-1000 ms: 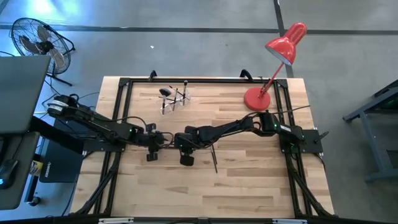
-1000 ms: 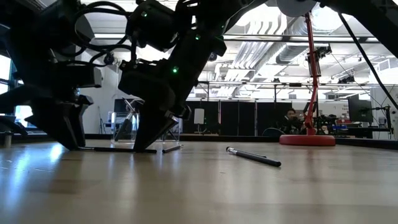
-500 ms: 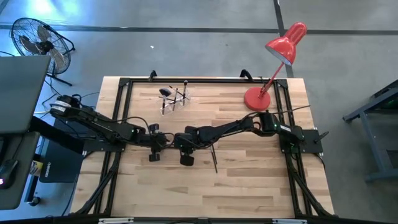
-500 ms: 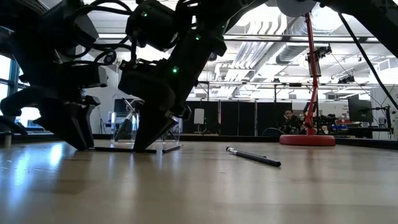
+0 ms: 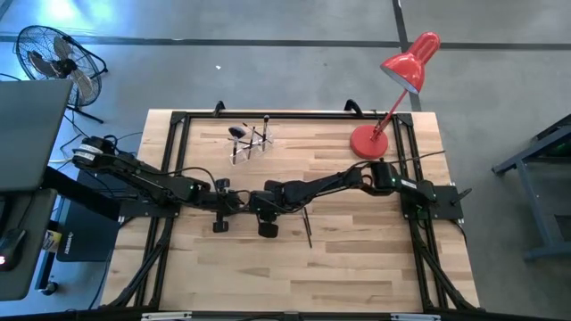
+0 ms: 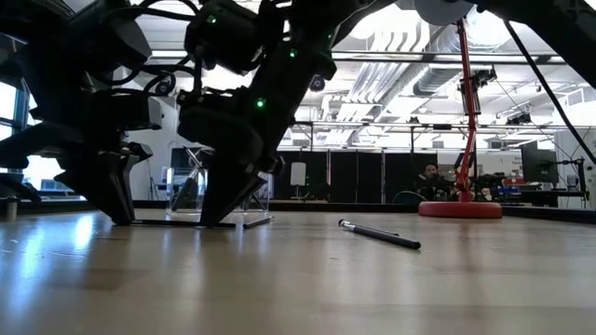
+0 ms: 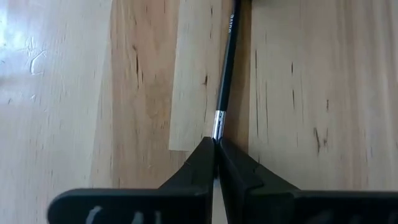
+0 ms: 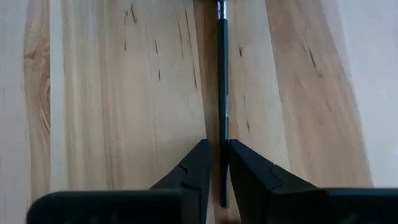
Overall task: Put items in baskets/containers
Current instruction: Put the eyeshadow brush into the transparent organizer
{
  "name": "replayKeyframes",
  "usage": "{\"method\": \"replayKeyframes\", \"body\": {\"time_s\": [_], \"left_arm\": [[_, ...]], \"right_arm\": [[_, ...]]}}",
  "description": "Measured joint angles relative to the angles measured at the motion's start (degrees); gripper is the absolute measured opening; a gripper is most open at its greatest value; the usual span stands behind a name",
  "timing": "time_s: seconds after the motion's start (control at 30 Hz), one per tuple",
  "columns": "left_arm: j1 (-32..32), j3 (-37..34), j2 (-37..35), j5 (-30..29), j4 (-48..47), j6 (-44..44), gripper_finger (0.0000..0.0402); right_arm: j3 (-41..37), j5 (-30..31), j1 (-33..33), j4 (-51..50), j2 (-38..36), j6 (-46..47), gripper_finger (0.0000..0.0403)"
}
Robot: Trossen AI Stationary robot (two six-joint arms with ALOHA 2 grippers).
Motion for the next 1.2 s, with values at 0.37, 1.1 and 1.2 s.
{"method": "replayKeyframes", "body": {"time_s": [0.37,1.1,1.2], "left_arm": [[0.0,-0.2,0.0,-1.0,0.3,-0.1,0.0002],[0.0,0.9,-2.5,-1.0,1.0,-4.8,0.0001],[0.0,1.8,-2.5,-0.8,0.2,-4.8,0.0003]], "right_arm": [[0.3,2.2,0.0,1.0,-3.0,-1.5,0.0093],[0.3,4.3,0.8,-2.1,-5.1,-3.6,0.0147],[0.3,7.0,1.1,-2.4,-5.2,-8.6,0.0147]]}}
